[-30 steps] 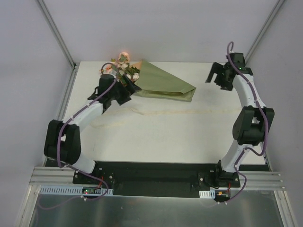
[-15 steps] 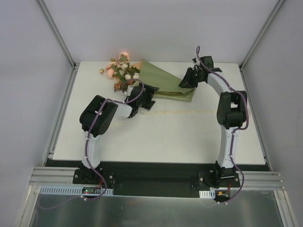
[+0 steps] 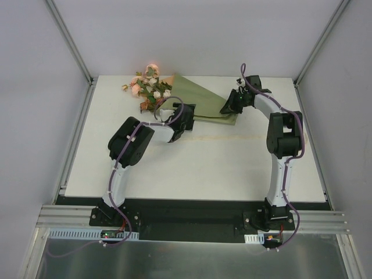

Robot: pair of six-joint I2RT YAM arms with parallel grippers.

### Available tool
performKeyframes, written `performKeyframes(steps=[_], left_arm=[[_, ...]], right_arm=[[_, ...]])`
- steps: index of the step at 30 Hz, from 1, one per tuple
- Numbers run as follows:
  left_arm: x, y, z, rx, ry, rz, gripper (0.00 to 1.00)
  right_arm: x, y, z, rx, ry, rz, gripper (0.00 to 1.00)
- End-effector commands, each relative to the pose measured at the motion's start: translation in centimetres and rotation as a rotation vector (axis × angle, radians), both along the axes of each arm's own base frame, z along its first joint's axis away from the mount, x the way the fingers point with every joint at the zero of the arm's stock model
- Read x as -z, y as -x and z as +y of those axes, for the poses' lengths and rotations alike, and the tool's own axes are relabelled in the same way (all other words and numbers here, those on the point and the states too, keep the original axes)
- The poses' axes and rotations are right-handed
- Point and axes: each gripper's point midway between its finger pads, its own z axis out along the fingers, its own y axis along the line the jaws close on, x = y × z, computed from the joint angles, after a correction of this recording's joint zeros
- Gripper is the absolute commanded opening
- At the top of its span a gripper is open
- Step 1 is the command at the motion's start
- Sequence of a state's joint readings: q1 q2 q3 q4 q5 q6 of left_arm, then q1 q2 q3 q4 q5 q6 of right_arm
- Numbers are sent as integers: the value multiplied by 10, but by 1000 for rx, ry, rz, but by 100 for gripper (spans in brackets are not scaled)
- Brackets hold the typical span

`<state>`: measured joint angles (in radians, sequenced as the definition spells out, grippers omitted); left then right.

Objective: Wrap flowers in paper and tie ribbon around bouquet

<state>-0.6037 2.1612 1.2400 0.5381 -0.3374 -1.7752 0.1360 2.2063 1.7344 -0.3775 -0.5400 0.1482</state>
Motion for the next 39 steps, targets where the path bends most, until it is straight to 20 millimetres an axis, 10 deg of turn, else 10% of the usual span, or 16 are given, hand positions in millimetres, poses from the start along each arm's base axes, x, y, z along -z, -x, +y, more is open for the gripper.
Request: performKeyframes(steps=[1,12,17,22,27,39], left_arm=[[41,4,19,-137,-142,119,78],[68,-17,15,-196,-188,-1,74],[55,-38,12,-149,-171,-133,33],[18,-45,18,-55,-165,-241,0],[-19,-25,10,130,-25,-303,0],[-53,61,16,532,165,-331,0]], right_arm=[[-56,-6,1,21,-31,-113,13],[-67,6,-46,126,-53,-91,9],[-69,9,-61,160,-63,-77,9],[-68,12,-59,151,-186,-29,76],[-75,9,-61,77,-188,-83,94],[-58,48,-56,79,-157,12,95]])
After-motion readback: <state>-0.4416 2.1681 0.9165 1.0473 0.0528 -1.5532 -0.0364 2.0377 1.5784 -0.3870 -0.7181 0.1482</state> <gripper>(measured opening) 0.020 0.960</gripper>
